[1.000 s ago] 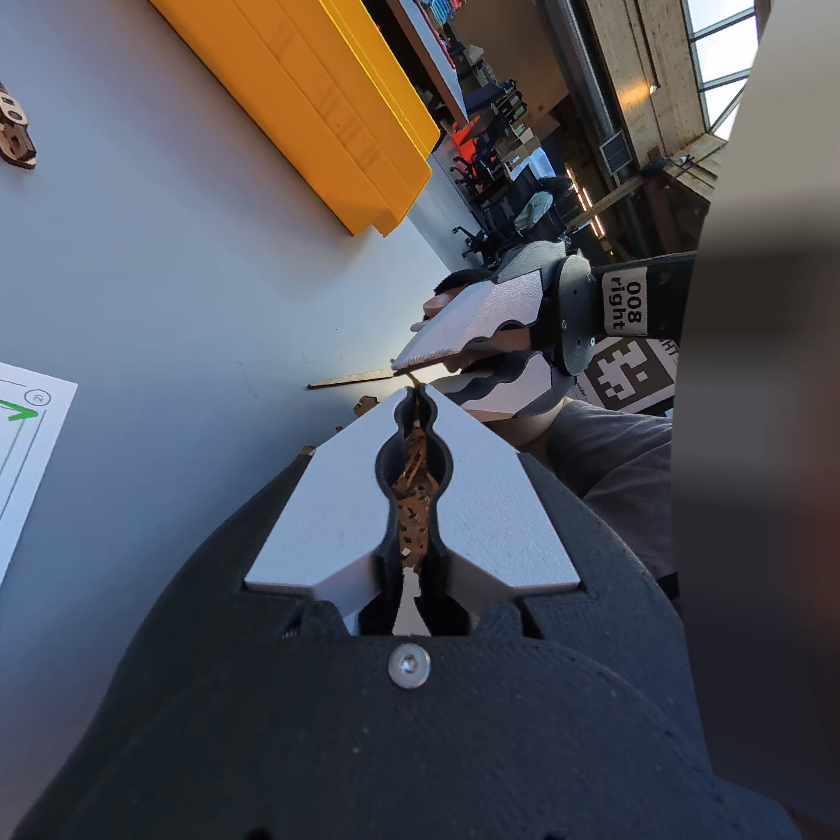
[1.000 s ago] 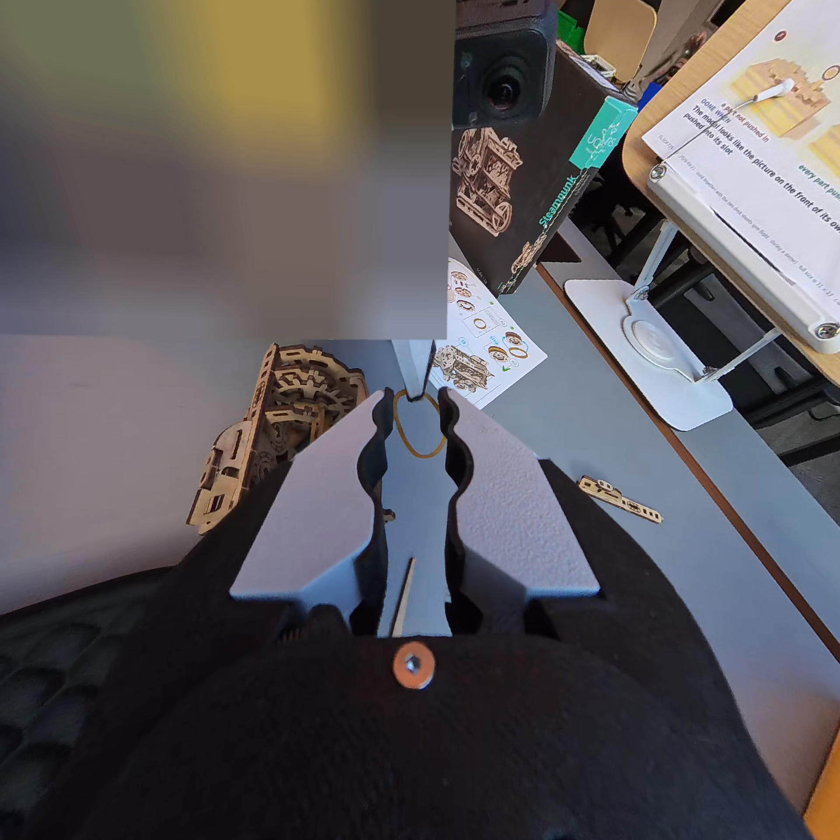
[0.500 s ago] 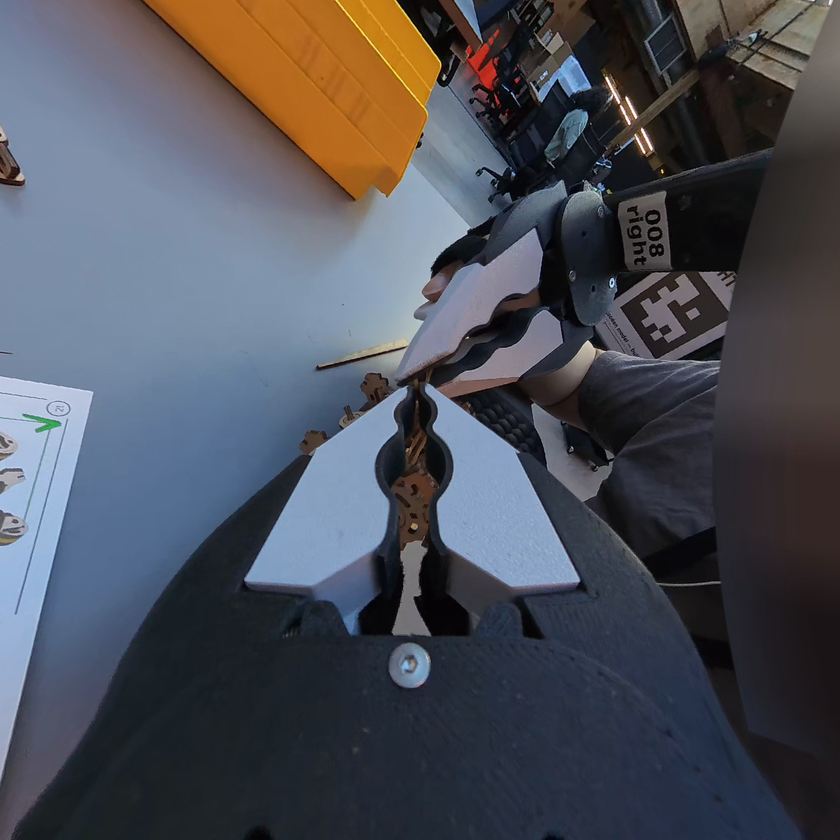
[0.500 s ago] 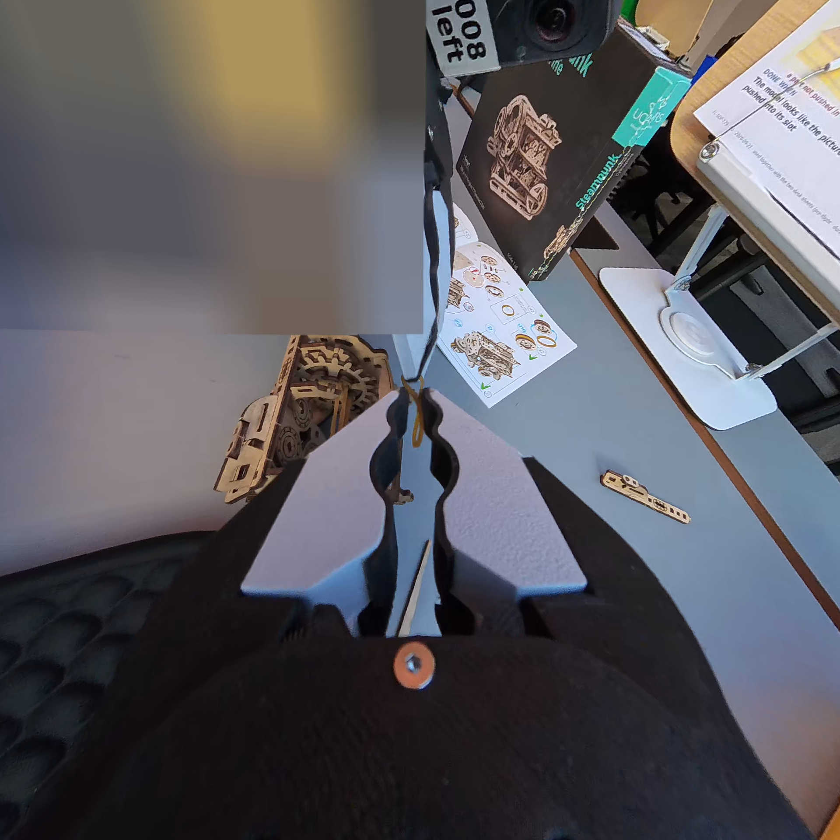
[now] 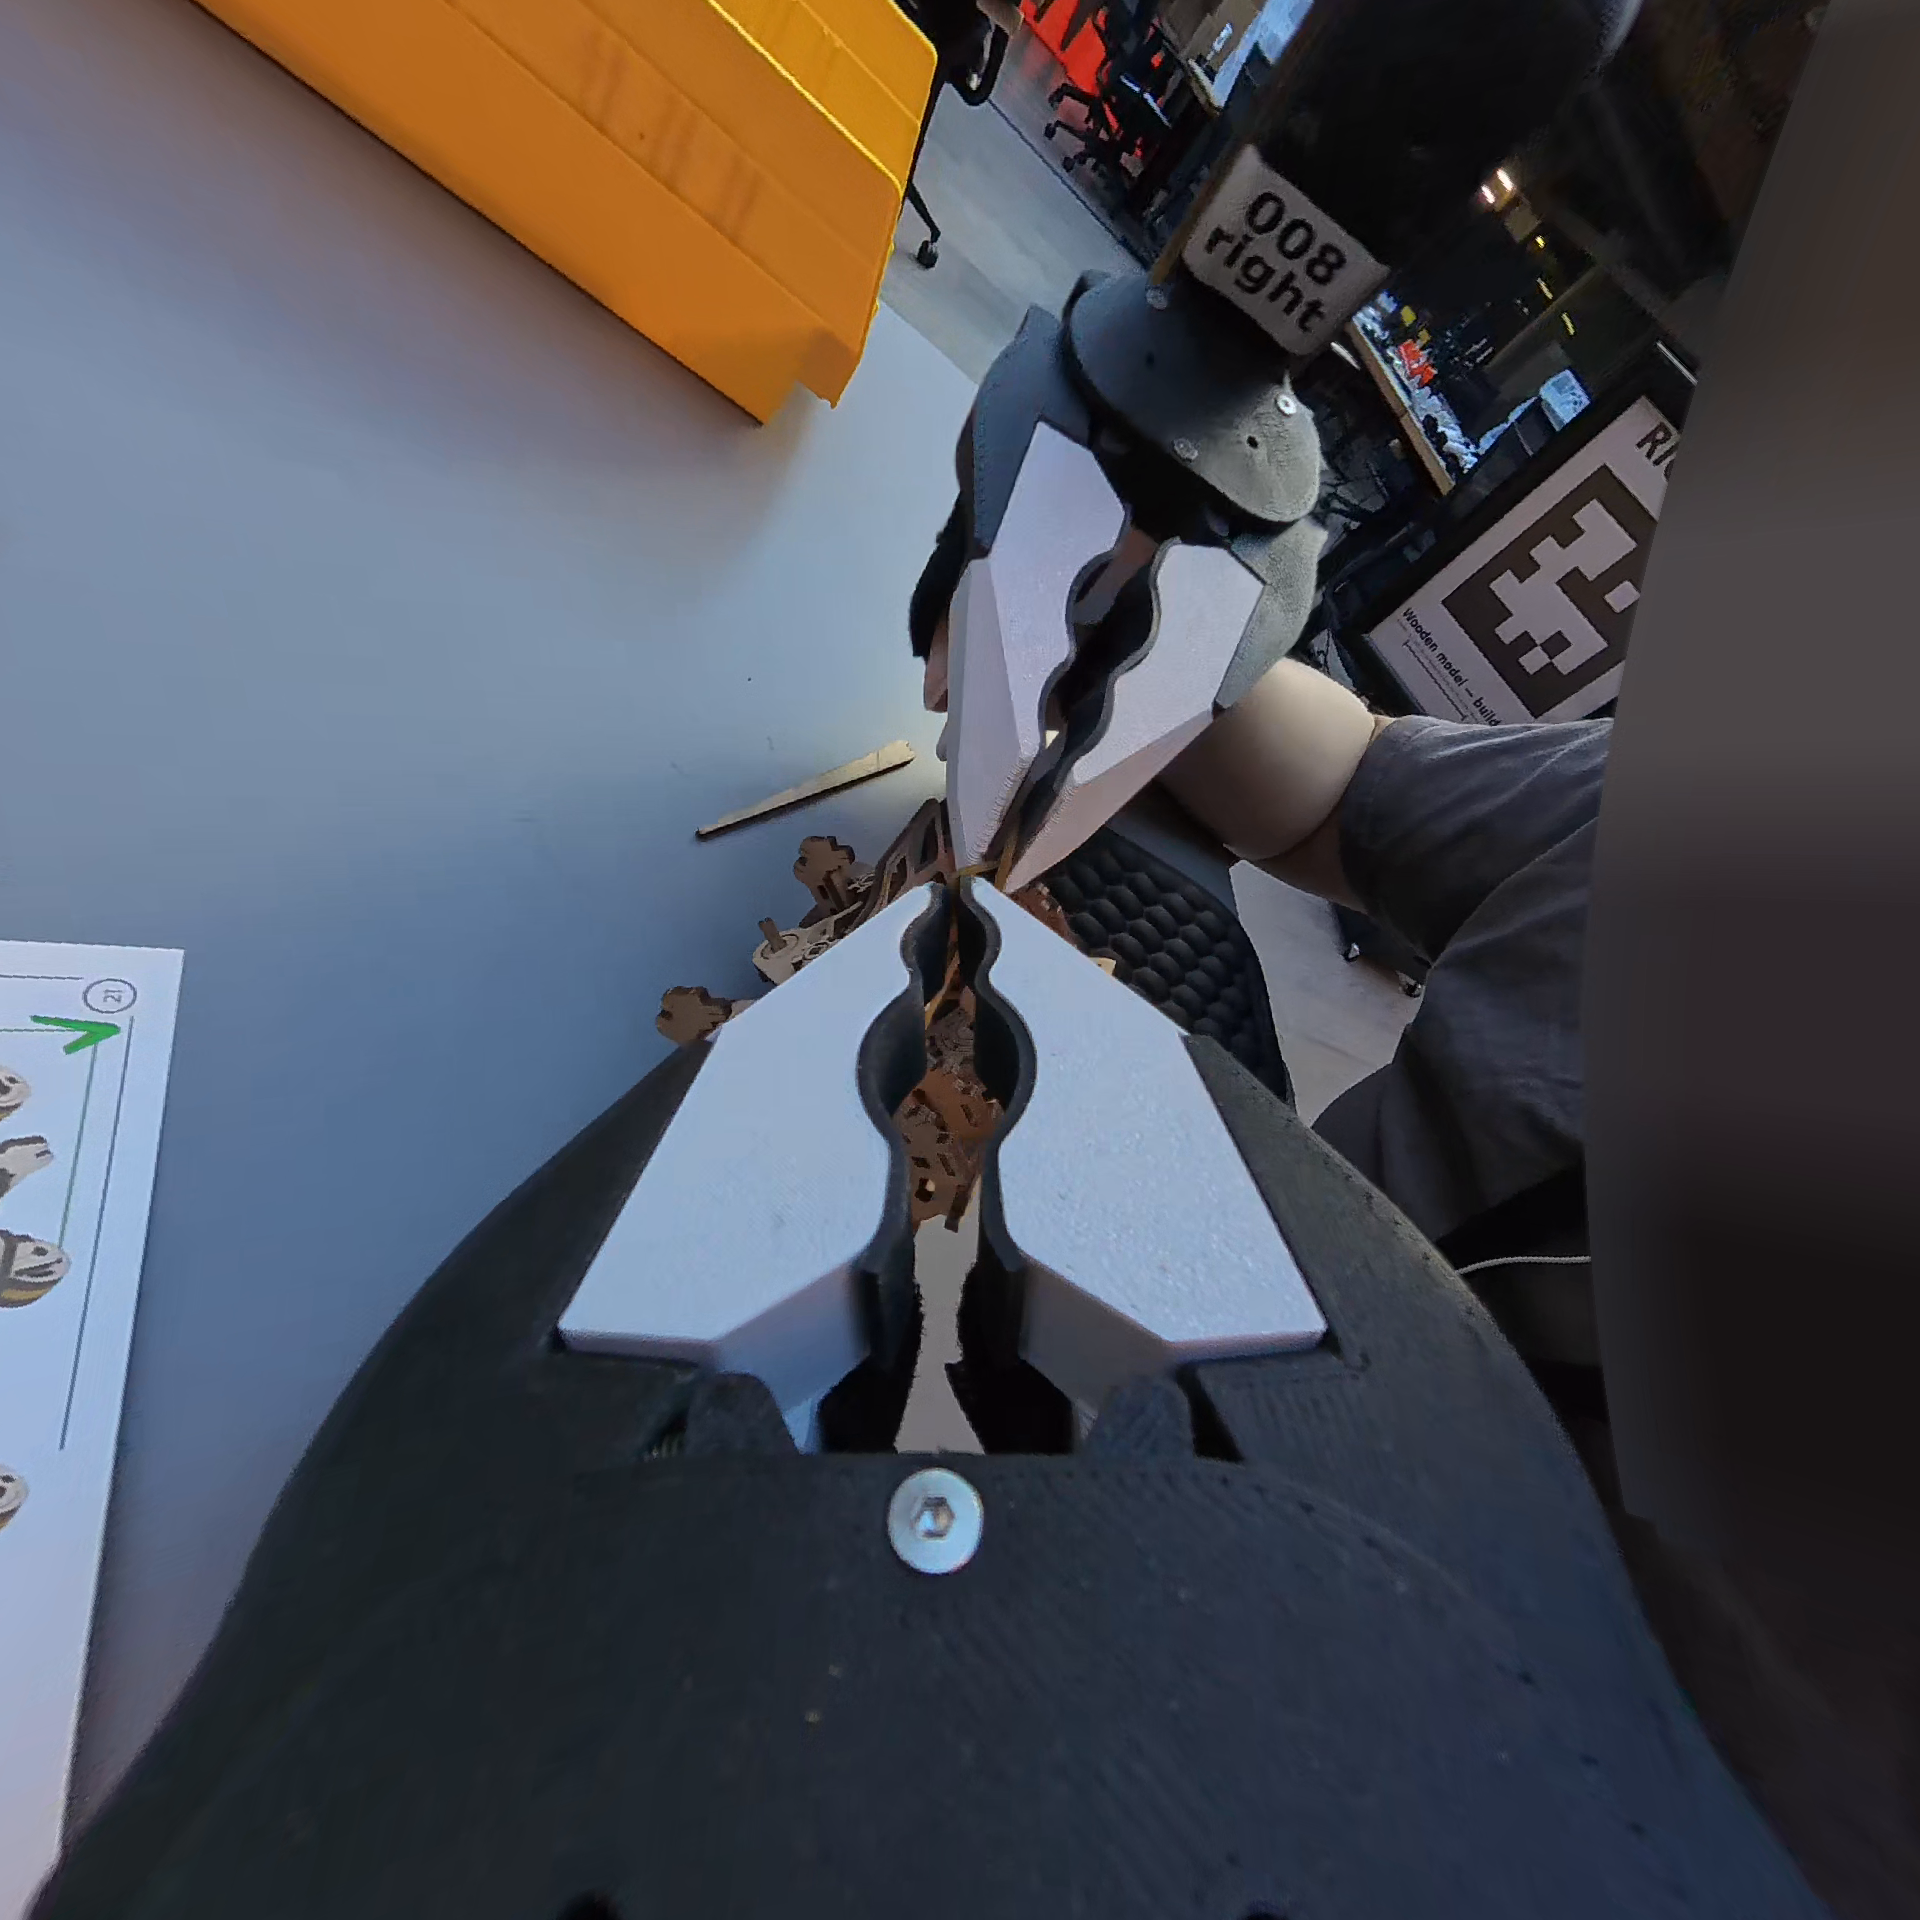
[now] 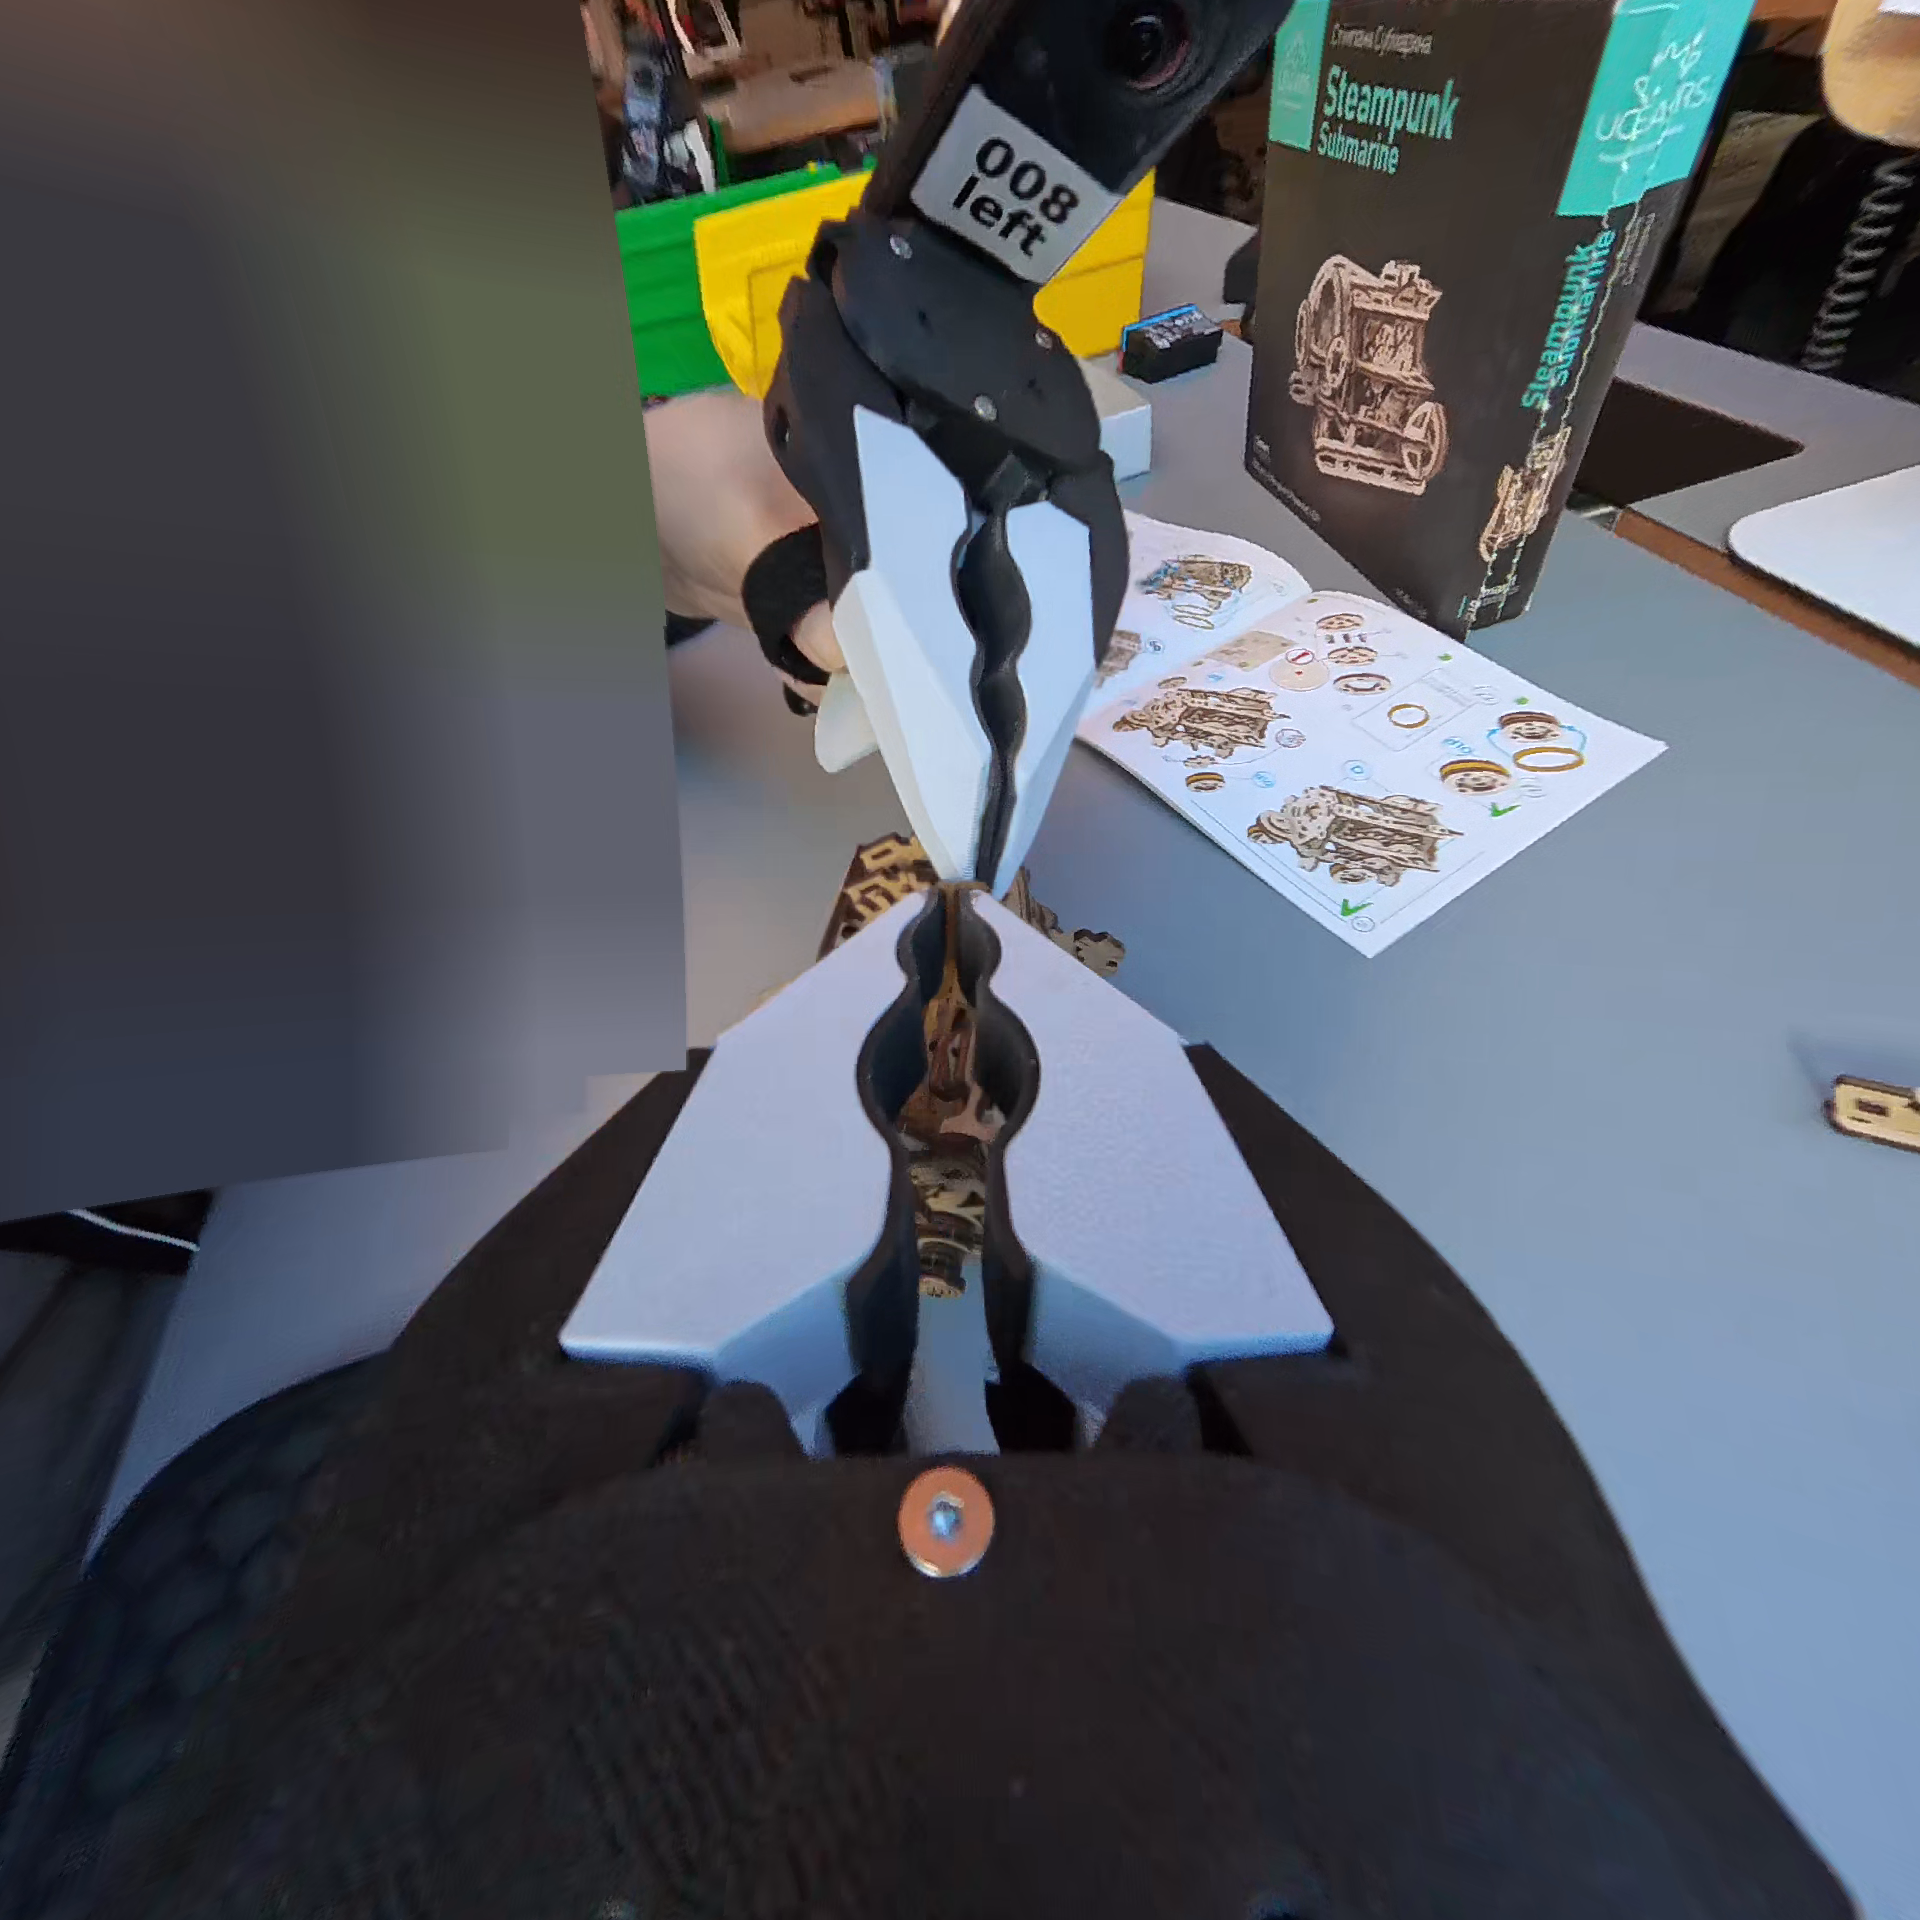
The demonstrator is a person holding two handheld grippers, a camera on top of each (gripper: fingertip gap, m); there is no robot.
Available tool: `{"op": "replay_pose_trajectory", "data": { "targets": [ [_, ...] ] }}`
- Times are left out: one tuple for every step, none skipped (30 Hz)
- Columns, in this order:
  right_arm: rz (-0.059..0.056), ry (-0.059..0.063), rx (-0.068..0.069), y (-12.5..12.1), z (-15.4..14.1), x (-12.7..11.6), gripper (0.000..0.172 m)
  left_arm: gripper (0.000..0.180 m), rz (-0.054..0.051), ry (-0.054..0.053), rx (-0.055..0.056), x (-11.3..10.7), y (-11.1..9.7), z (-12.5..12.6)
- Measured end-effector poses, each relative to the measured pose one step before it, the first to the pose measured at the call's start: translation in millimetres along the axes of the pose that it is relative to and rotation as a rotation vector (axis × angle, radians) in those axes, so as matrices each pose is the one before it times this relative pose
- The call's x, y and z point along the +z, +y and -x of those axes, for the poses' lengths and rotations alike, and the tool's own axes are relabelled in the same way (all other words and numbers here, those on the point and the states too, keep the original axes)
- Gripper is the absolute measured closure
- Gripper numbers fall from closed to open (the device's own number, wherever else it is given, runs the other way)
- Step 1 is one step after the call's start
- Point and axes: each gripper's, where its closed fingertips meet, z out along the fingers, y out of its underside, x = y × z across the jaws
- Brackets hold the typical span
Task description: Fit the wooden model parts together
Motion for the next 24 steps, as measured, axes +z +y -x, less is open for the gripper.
{"op": "replay_pose_trajectory", "data": {
  "targets": [
    [-0.0281, -0.0137, 0.0379, -2.20, -1.78, -1.57, 0.172, 0.180, -0.0069, 0.0011, 0.0017, -0.44, -1.07, -0.40],
    [-0.0291, -0.0181, 0.0387, -2.62, -0.99, -1.47, 0.172, 0.180, -0.0060, -0.0005, 0.0037, -0.39, -0.97, -0.26],
    [-0.0219, -0.0289, 0.0399, -1.92, 0.78, -1.01, 0.172, 0.180, -0.0047, 0.0025, 0.0012, -0.23, -0.70, -0.60],
    [-0.0112, -0.0260, 0.0358, -0.37, 0.57, -0.42, 0.172, 0.180, -0.0029, 0.0016, 0.0011, -0.15, -0.47, -0.55],
    [-0.0102, -0.0247, 0.0304, -0.17, 0.78, -0.07, 0.172, 0.180, -0.0002, -0.0016, 0.0036, 0.17, 0.05, -0.05],
    [-0.0071, -0.0252, 0.0299, 0.25, 1.34, 0.41, 0.172, 0.180, 0.0005, -0.0031, 0.0046, 0.14, 0.44, 0.20],
    [-0.0022, -0.0234, 0.0288, 0.68, 1.11, 0.43, 0.172, 0.180, 0.0024, -0.0068, 0.0040, 0.20, 0.67, 0.94],
    [-0.0154, -0.0180, 0.0262, -1.33, 0.78, 0.12, 0.172, 0.180, 0.0029, -0.0070, 0.0030, 0.18, 0.77, 1.19],
    [-0.0164, -0.0190, 0.0236, -1.70, 1.10, -0.16, 0.172, 0.180, -0.0010, -0.0003, -0.0002, 0.14, 0.25, 0.17],
    [-0.0083, -0.0135, 0.0233, -0.62, 0.25, -0.36, 0.172, 0.180, -0.0026, 0.0013, -0.0043, -0.06, -0.15, 0.07],
    [-0.0080, 0.0018, 0.0232, -0.49, -2.13, -0.67, 0.172, 0.180, -0.0008, -0.0026, -0.0029, -0.07, 0.12, 0.63],
    [-0.0139, 0.0109, 0.0204, -1.41, -3.37, -1.10, 0.172, 0.180, -0.0028, -0.0024, 0.0004, -0.04, -0.18, 0.56],
    [-0.0053, -0.0006, 0.0179, -0.25, -1.14, -0.78, 0.172, 0.180, -0.0034, 0.0004, 0.0000, -0.01, -0.28, 0.00],
    [0.0017, -0.0090, 0.0125, 0.00, 0.78, -0.53, 0.172, 0.180, -0.0025, 0.0022, -0.0019, 0.09, -0.29, -0.31],
    [-0.0155, 0.0053, 0.0025, -2.42, -0.67, -0.84, 0.172, 0.180, -0.0054, 0.0042, -0.0018, 0.07, -0.71, -0.77],
    [-0.0019, -0.0040, 0.0111, -0.38, 0.35, -0.54, 0.172, 0.180, -0.0050, 0.0049, -0.0015, 0.08, -0.82, -0.83],
    [0.0026, -0.0076, 0.0209, 0.05, 0.65, -0.23, 0.172, 0.180, -0.0011, 0.0044, -0.0016, 0.17, -0.20, -0.72],
    [0.0001, -0.0053, 0.0150, -0.04, 0.30, -0.32, 0.172, 0.180, -0.0028, 0.0030, -0.0018, 0.13, -0.28, -0.48],
    [0.0082, -0.0044, 0.0119, 1.33, -0.11, -0.09, 0.172, 0.180, -0.0071, 0.0012, -0.0025, 0.04, -0.76, -0.07],
    [0.0131, 0.0021, 0.0095, 2.23, -1.18, -0.04, 0.172, 0.180, -0.0075, 0.0025, -0.0032, -0.11, -0.72, -0.18],
    [0.0068, 0.0050, 0.0043, 1.54, -1.53, 0.06, 0.172, 0.180, -0.0043, 0.0054, -0.0058, -0.10, -0.46, -0.31],
    [0.0037, -0.0066, 0.0032, 1.07, 0.27, 0.25, 0.172, 0.180, -0.0028, 0.0069, -0.0075, -0.55, -0.55, -0.45],
    [0.0083, -0.0093, 0.0054, 1.41, 0.86, 0.61, 0.172, 0.176, -0.0029, 0.0023, -0.0070, -1.27, -1.05, 0.31],
    [0.0067, 0.0007, -0.0004, 1.30, -0.17, 0.54, 0.172, 0.172, -0.0064, 0.0003, -0.0003, -2.25, -2.02, 0.33]
  ]
}}
